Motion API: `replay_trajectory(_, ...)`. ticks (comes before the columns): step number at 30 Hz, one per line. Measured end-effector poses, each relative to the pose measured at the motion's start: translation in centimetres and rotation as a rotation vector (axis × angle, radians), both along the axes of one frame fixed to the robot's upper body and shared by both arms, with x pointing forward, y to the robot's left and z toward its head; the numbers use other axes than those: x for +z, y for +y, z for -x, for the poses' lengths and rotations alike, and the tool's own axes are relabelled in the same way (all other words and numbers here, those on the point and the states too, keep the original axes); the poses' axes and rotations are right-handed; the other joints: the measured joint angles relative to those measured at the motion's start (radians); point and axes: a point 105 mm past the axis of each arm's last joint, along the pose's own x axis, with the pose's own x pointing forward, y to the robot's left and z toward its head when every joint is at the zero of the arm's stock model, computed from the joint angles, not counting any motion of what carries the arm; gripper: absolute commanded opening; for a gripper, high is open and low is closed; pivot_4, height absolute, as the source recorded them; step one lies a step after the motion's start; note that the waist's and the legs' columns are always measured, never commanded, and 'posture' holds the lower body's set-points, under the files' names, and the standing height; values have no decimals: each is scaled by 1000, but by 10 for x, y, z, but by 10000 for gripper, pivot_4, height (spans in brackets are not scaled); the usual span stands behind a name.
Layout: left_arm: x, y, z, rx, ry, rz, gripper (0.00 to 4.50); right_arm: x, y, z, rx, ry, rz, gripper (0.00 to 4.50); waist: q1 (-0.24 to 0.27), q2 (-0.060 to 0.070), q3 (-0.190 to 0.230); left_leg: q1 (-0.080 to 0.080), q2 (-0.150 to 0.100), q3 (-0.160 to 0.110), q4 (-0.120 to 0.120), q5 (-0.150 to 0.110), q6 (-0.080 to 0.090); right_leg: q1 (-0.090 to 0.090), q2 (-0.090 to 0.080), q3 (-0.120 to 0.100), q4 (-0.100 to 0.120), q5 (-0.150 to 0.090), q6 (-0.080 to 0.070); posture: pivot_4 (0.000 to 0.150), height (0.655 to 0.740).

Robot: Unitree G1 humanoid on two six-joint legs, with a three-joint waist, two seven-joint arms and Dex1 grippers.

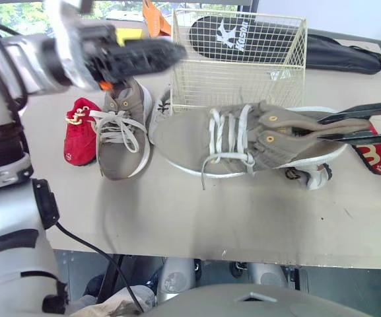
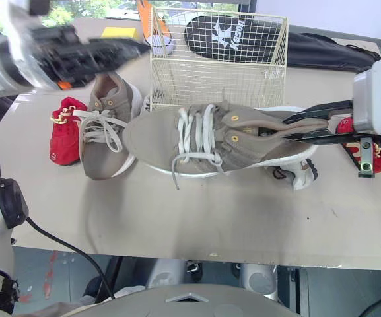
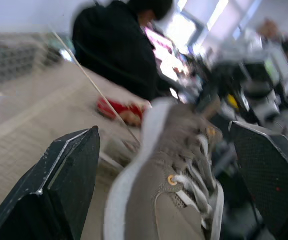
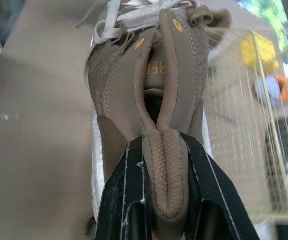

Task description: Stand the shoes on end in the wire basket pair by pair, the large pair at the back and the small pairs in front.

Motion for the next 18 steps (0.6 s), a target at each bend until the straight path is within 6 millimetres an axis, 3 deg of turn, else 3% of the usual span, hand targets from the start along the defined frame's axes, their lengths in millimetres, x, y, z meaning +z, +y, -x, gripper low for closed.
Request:
replay_trajectory(1, -15, -7, 3, -44, -3, -97, 45000, 5, 10, -4, 62, -47, 3, 2, -6, 1, 0, 0, -1, 0, 0, 0, 0, 0, 0, 0, 1, 1, -1, 1500, 7400)
replay_trajectory(5, -40, -12, 3, -113, -36, -236, 45000, 2, 25, -13, 140, -97, 67, 2, -10, 1, 1, -3, 0, -2, 1, 0, 0, -1, 1, -2, 1, 1, -3, 1500, 7400)
replay_trajectory(8, -52, -11, 2, -143, -76, -312, 37641, -2, 32, -17, 185, -99, 96, 0, -7, 2, 1, -4, 0, -1, 5, 0, 0, -1, 1, -2, 1, 1, -3, 1500, 7400)
replay_trajectory(13, -59, -12, 2, -162, -56, -305, 20341, 1, 35, -13, 207, -79, 102, 0, 3, 2, 2, -6, 1, -2, 6, 0, 0, -1, 1, -2, 0, 1, -2, 1500, 7400)
replay_trajectory(15, -58, -11, 1, -146, -46, -287, 13782, 2, 35, -14, 195, -64, 92, 9972, 5, 2, 2, -6, 1, -2, 6, 0, 0, -1, 1, -2, 0, 1, -2, 1500, 7400)
replay_trajectory(16, -59, -11, 0, -137, -38, -278, 12326, 5, 35, -15, 184, -62, 71, 11533, 5, 3, 2, -6, 1, -2, 6, 0, 0, -1, 1, -2, 0, 1, -2, 1500, 7400)
replay_trajectory(18, -63, -12, 1, -123, 4, -222, 6382, 17, 31, -16, 128, -86, 5, 22989, 7, 3, 2, -5, 1, -3, 6, 0, 0, -1, 0, -3, 1, 1, -2, 1500, 7400)
